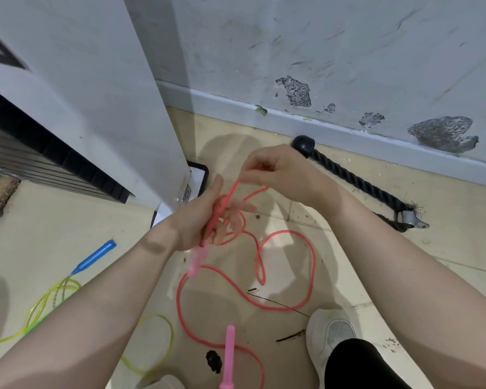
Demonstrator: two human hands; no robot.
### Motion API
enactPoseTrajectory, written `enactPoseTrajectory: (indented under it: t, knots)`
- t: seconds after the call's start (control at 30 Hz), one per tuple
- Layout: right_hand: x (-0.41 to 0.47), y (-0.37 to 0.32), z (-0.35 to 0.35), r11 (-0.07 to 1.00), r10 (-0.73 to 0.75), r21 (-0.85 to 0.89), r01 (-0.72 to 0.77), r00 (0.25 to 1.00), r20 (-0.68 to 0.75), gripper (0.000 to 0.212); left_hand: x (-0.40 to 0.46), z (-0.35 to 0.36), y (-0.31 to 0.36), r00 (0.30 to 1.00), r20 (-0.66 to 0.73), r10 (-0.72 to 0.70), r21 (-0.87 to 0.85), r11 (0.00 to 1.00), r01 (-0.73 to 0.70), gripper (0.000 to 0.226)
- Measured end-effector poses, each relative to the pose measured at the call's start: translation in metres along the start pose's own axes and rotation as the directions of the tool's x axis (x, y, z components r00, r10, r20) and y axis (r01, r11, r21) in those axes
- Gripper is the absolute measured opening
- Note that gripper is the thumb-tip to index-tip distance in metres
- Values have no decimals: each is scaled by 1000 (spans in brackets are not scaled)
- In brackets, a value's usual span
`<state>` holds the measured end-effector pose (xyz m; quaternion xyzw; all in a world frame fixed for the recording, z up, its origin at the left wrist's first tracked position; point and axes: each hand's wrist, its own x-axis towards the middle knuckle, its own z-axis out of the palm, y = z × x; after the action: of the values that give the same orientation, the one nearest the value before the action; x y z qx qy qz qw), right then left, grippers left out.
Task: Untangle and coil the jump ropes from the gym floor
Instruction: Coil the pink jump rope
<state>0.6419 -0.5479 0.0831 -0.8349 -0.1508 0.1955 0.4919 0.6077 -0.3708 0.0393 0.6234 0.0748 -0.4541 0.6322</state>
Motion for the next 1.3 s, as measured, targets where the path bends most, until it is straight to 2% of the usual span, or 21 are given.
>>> enactPoseTrajectory:
  t: [0.1,0.17,0.2,0.23,0.3,0.37,0.43,0.5,0.53,0.6,0.67,0.7,0.77,0.83,0.9,0.97,1.0,1.03,1.13,1.2,1.3]
  knots:
    - [0,19,4,979,115,190,-76,972,-207,12,-5,4,20,940,304,152,-163,981,-106,91]
    - [-3,29,11,944,201,300,-138,961,-189,22,-7,4,25,848,435,303,-267,943,-201,74]
    - [-5,31,15,929,220,329,-171,968,-118,29,-8,3,26,837,419,352,-321,920,-226,63]
    - [-8,34,22,921,225,328,-207,974,-15,35,-8,4,25,853,351,386,-374,893,-250,53]
    - [-15,38,36,922,261,234,-309,941,214,35,-4,7,28,907,84,412,-507,801,-317,35]
    - [-23,38,44,910,360,42,-412,837,411,28,2,2,28,911,-187,368,-638,659,-397,26]
    - [-29,33,44,875,450,-138,-463,677,583,38,11,-8,21,872,-380,310,-643,589,-490,17]
    - [-33,24,42,868,475,-258,-425,559,679,61,19,-10,7,843,-470,262,-463,739,-488,15]
    - [-33,17,41,875,471,-295,-383,536,701,66,20,-8,-1,850,-464,249,-369,818,-441,18]
    - [-30,2,33,905,421,-288,-314,553,719,54,20,0,-12,886,-418,199,-232,920,-316,36]
    - [-22,-6,15,954,294,-158,-254,688,663,22,15,10,-9,925,-351,148,6,988,-156,41]
    - [-18,-7,4,973,223,-77,-218,800,557,9,11,15,-4,947,-300,113,107,991,-85,43]
    - [-13,-4,-21,988,141,31,-152,963,230,7,7,21,8,991,-130,35,83,996,-24,68]
    - [-11,9,-34,988,131,88,-130,991,1,9,6,22,16,992,107,63,-22,998,-61,87]
    - [-12,29,-28,984,166,74,-161,983,-74,16,7,18,20,919,344,195,-111,980,-167,79]
    - [-14,49,-10,977,211,-30,-213,976,-53,22,6,11,20,724,572,385,-292,921,-259,55]
    - [-16,57,-1,968,234,-91,-234,972,-12,25,7,9,19,640,620,455,-393,885,-249,46]
    - [-17,64,8,957,272,-117,-267,962,34,26,6,8,18,628,603,492,-477,853,-210,40]
    - [-23,67,33,945,302,-187,-267,933,194,19,5,7,16,810,333,483,-612,764,-204,41]
    - [-24,68,43,950,260,-240,-198,929,263,17,7,-1,14,865,146,479,-709,661,-246,49]
    - [-30,66,45,946,301,0,-324,880,368,19,10,-11,14,891,-185,414,-804,458,-380,37]
